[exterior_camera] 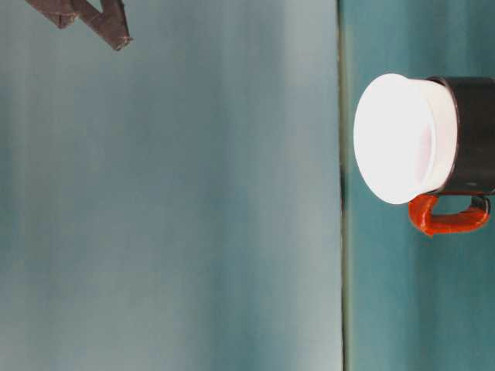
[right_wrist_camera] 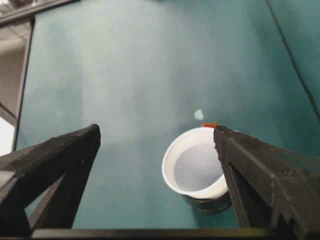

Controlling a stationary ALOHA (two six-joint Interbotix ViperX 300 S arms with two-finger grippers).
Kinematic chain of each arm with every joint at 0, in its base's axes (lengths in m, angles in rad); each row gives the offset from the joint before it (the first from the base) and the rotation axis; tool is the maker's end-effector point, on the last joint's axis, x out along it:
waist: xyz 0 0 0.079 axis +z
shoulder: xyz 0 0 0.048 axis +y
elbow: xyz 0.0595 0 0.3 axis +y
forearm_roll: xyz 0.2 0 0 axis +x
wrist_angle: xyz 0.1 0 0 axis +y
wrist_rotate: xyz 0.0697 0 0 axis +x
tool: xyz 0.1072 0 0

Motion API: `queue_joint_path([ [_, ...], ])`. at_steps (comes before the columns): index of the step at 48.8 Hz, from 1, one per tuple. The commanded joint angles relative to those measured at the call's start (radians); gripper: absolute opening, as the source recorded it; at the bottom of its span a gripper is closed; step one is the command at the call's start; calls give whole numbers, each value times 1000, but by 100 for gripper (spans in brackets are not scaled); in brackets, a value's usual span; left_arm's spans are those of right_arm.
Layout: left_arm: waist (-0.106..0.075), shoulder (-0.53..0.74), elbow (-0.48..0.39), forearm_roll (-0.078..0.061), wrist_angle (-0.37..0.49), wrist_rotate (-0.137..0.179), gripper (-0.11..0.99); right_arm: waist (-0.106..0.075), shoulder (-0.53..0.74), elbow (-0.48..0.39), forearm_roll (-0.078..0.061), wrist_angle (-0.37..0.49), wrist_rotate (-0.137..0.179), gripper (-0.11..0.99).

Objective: Put the paper cup into the moved red handle cup holder.

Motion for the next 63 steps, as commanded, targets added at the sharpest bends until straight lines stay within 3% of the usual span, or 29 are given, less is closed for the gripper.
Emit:
queue_joint_path([
  [1, 2, -2, -12, 2, -5, -2, 86, 0, -6, -12, -2, -8, -11, 86],
  [36, 2, 2, 0, 2, -6, -2, 86, -2, 8, -9, -2, 3, -6, 86],
  [47, 2, 0, 2, 2, -6, -2, 86, 0, 21, -11, 3, 3, 14, 86],
  [63, 0, -3, 12, 2, -6, -2, 86, 3, 40, -20, 3, -12, 17, 86],
])
